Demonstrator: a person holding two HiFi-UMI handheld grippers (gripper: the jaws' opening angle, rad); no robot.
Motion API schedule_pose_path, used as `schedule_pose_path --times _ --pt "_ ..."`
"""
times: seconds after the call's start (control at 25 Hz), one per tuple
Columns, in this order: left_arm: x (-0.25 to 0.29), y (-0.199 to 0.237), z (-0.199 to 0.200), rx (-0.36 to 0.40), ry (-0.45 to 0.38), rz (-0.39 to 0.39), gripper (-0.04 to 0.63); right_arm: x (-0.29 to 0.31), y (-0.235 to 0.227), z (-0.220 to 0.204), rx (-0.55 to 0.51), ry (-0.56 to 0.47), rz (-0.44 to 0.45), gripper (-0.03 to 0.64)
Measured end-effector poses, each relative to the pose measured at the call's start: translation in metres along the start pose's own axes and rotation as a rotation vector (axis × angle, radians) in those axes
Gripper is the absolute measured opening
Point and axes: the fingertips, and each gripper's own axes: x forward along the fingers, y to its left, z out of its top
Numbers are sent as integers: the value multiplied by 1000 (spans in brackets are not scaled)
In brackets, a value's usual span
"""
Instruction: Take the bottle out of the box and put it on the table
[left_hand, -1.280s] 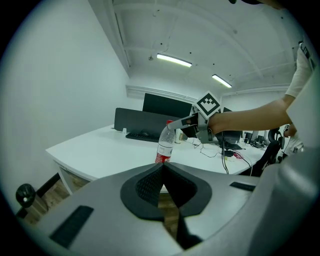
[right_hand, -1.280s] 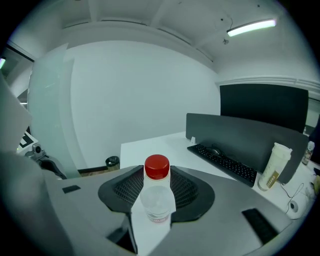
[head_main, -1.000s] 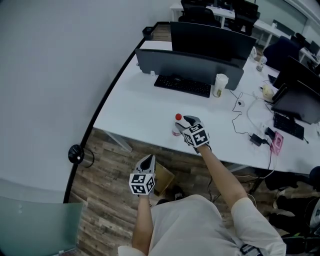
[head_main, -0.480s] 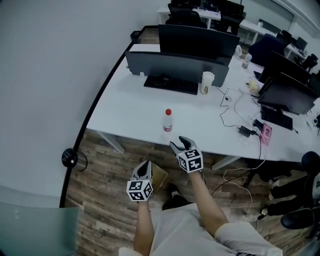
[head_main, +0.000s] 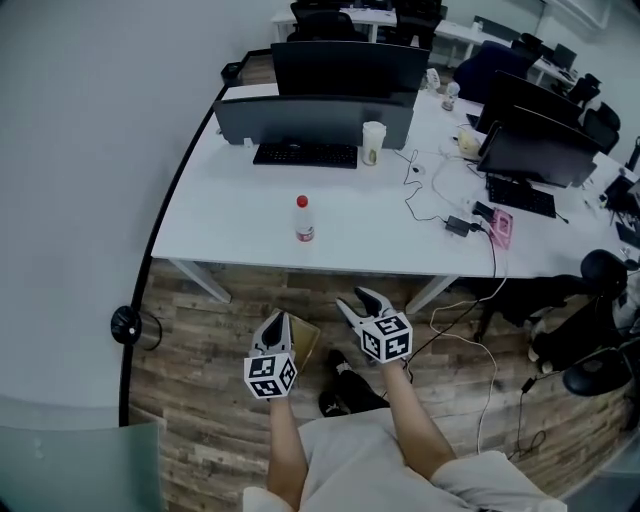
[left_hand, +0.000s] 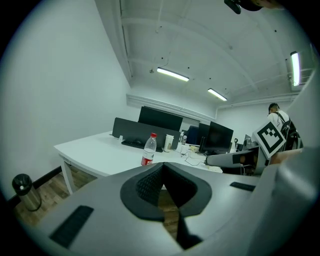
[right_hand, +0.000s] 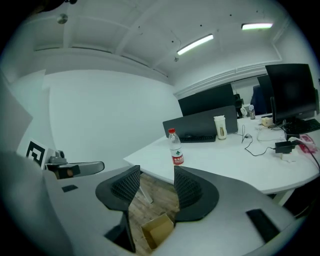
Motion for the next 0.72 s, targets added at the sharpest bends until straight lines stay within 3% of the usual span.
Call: schedule_pose_path --times 0.4,0.72 --pt "-36 -12 -21 41 26 -43 14 -29 36 -28 -31 -5 21 239" --pt "-45 -5 -19 71 -2 -67 14 -25 51 -30 -92 -18 20 232"
